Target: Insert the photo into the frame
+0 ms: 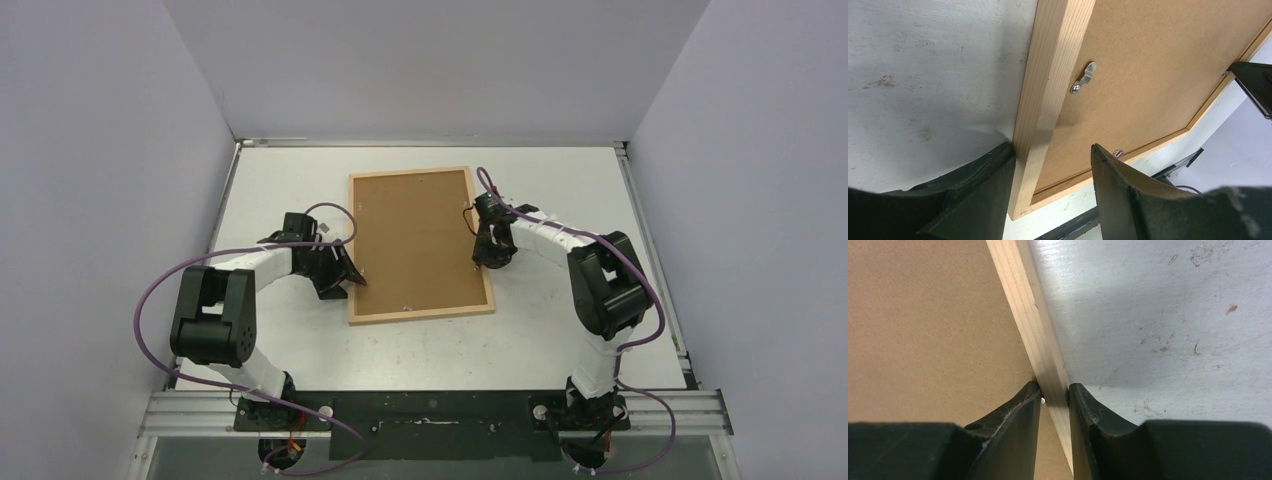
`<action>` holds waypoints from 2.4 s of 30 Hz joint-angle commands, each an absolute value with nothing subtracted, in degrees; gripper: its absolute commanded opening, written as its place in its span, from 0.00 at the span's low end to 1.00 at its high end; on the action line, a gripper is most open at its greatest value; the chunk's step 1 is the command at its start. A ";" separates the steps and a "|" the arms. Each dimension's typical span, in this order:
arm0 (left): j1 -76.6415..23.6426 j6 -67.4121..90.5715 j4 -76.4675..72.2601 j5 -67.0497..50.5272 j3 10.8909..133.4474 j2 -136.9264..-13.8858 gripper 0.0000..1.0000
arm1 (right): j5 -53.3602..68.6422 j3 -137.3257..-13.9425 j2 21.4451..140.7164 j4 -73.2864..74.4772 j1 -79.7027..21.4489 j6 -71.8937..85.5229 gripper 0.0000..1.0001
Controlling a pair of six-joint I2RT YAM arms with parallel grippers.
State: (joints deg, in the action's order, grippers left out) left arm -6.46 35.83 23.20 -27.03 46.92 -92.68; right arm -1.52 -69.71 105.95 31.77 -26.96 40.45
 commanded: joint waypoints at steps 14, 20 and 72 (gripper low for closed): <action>-9.41 38.20 18.82 -30.32 49.33 -95.73 0.53 | 7.61 -68.06 105.99 28.67 -27.64 31.18 0.21; -9.59 38.45 18.72 -30.23 49.57 -96.06 0.53 | 8.61 -67.81 106.26 28.40 -27.54 29.62 0.21; -9.69 33.96 24.49 -20.87 53.52 -91.16 0.65 | -1.29 -74.78 96.33 31.27 -25.24 22.57 0.70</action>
State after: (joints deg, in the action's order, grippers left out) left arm -9.82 36.97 23.59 -24.91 51.20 -95.02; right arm 0.69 -69.34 100.66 29.95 -24.84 21.67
